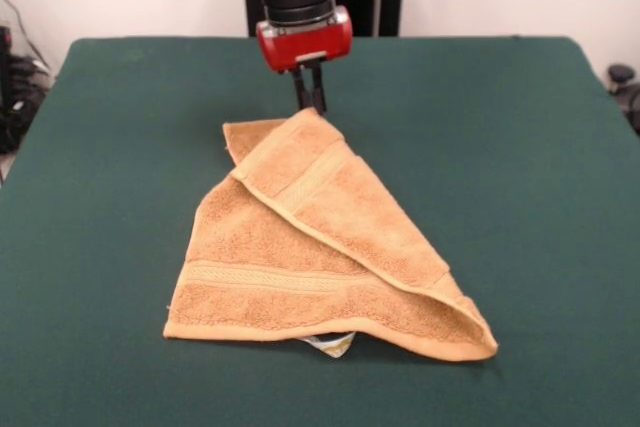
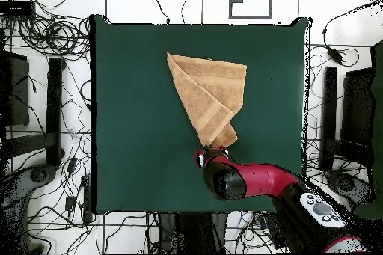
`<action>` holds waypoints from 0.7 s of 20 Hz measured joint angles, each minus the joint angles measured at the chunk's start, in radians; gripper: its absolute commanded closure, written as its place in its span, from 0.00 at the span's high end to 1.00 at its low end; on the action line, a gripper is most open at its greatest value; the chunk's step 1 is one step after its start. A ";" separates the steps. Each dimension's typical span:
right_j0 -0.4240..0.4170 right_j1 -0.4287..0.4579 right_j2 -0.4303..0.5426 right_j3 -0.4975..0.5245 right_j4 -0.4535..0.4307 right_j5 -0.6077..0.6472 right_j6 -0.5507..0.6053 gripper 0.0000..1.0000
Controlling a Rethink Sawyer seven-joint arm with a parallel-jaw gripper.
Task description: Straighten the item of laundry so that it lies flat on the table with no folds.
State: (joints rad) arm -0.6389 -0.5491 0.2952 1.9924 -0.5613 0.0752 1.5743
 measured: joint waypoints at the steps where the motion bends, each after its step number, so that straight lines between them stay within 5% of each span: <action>1: 0.000 0.000 0.000 0.000 0.000 0.000 0.000 0.00; 8: 0.073 -0.014 -0.051 0.001 0.000 -0.021 0.000 0.00; 14: 0.269 -0.077 -0.145 0.035 0.052 -0.053 0.000 0.00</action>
State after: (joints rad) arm -0.3695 -0.6260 0.1504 2.0276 -0.5096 0.0221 1.5743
